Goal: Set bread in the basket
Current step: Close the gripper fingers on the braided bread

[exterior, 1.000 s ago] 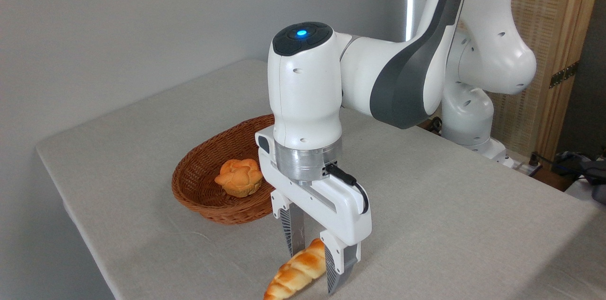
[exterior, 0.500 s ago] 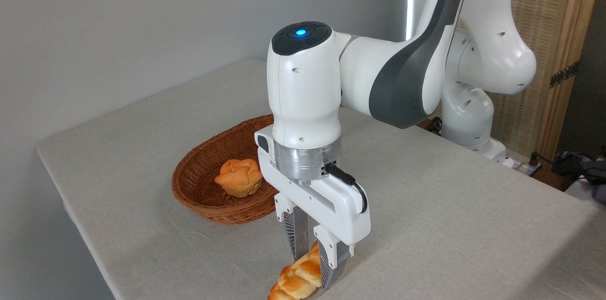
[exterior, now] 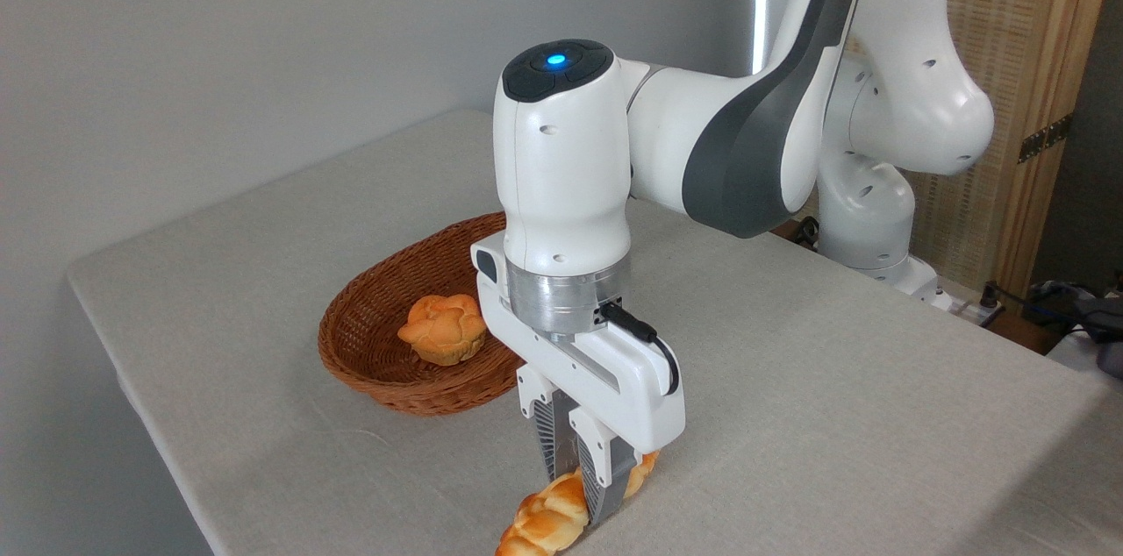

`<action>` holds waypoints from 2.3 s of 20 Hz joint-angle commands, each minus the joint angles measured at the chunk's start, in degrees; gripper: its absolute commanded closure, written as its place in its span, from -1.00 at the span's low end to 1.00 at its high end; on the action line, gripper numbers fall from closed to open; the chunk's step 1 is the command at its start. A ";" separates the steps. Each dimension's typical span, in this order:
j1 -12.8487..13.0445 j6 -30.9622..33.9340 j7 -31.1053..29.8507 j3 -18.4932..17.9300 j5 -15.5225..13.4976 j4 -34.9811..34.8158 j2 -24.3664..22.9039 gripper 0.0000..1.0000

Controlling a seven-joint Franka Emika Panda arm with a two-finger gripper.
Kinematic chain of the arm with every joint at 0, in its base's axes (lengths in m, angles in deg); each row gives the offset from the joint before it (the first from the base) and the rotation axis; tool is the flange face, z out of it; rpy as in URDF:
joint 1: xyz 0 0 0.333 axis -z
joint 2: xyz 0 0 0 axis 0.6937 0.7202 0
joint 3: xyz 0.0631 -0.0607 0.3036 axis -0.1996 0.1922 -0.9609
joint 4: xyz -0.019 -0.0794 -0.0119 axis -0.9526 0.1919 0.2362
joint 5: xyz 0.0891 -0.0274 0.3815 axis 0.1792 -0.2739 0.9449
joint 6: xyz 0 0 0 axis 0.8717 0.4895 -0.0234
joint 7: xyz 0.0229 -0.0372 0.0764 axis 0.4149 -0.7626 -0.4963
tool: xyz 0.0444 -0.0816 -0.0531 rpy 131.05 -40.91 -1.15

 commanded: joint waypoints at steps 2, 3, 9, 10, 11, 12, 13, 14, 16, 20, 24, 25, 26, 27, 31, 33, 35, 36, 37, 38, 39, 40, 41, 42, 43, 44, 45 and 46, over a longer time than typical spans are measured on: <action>-0.09 -0.29 1.45 -0.29 -0.43 0.07 0.32 0.40; -0.09 -0.29 1.45 -0.29 -0.43 0.07 0.32 0.40; -0.09 -0.29 1.45 -0.29 -0.43 0.07 0.32 0.40; -0.09 -0.29 1.45 -0.29 -0.43 0.07 0.32 0.40; -0.09 -0.29 1.45 -0.29 -0.43 0.07 0.32 0.40; -0.09 -0.29 1.45 -0.29 -0.43 0.07 0.32 0.40; -0.09 -0.29 1.45 -0.29 -0.43 0.07 0.32 0.40; -0.09 -0.29 1.45 -0.29 -0.43 0.07 0.32 0.40; -0.09 -0.29 1.36 -0.29 -0.43 0.07 0.32 0.40; -0.09 -0.29 1.36 -0.29 -0.43 0.07 0.32 0.40; -0.09 -0.29 1.45 -0.29 -0.52 0.07 0.40 0.44; -0.09 -0.29 1.45 -0.29 -0.44 0.07 0.32 0.44; -0.09 -0.29 1.45 -0.29 -0.43 0.07 0.32 0.44; -0.09 -0.29 1.45 -0.29 -0.43 0.07 0.40 0.44; -0.09 -0.29 1.45 -0.29 -0.43 0.07 0.40 0.44; -0.09 -0.29 1.45 -0.29 -0.43 0.07 0.40 0.48; -0.09 -0.29 1.45 -0.29 -0.43 0.07 0.40 0.49; -0.09 -0.29 1.45 -0.29 -0.43 0.07 0.40 0.49; -0.09 -0.29 1.45 -0.29 -0.43 0.07 0.40 0.51; -0.09 -0.29 1.45 -0.29 -0.43 0.07 0.40 0.51; -0.09 -0.29 1.45 -0.29 -0.43 0.07 0.32 0.51; -0.09 -0.29 1.45 -0.29 -0.43 0.07 0.32 0.51; -0.09 -0.29 1.45 -0.29 -0.43 0.16 0.32 0.51; -0.09 -0.29 1.54 -0.29 -0.52 0.16 0.32 0.52; -0.09 -0.29 1.54 -0.29 -0.52 0.16 0.32 0.54; -0.09 -0.29 1.54 -0.29 -0.52 0.25 0.23 0.55; -0.09 -0.20 1.54 -0.29 -0.52 0.34 0.14 0.56; -0.09 -0.20 1.45 -0.29 -0.61 0.34 0.05 0.57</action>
